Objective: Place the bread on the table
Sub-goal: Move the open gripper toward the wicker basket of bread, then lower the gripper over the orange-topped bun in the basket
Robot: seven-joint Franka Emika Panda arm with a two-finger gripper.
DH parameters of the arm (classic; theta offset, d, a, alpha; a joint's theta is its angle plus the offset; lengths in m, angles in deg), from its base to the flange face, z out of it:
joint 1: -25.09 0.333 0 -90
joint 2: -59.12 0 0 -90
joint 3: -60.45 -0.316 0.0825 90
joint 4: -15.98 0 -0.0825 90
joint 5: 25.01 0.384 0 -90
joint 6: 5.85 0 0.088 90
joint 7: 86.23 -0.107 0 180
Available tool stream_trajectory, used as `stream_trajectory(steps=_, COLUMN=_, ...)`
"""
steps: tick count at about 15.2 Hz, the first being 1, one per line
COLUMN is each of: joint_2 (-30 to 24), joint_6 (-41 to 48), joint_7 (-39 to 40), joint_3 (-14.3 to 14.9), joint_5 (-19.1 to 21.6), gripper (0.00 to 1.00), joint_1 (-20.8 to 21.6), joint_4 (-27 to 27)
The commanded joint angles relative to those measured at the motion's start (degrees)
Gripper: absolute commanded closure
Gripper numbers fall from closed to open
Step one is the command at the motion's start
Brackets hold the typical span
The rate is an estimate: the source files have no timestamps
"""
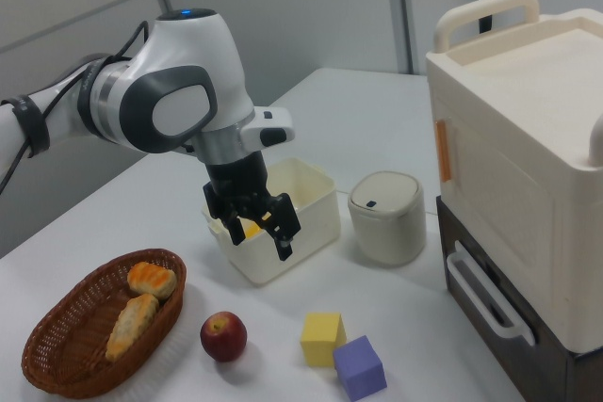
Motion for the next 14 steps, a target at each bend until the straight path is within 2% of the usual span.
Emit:
stream_trajectory(steps=1, joint_2=0.49, joint_6=-0.18, joint_7=-1.66, joint_3=0.30, joint_5=0.45, gripper=0.00, joint_1=3.35, joint_4=0.19)
stream_trajectory(steps=12, joint_2=4.62, joint_6=-0.62, joint_7=-21.78, joint_3=0.39, joint_5=0.54, gripper=0.00, joint_1=20.04, joint_4=0.19)
stream_trajectory(steps=14, joint_2=6.55, joint_6=-0.80, joint_7=-28.18, joint_3=0.30, joint_5=0.54, gripper=0.00, joint_1=24.08, joint_4=0.10)
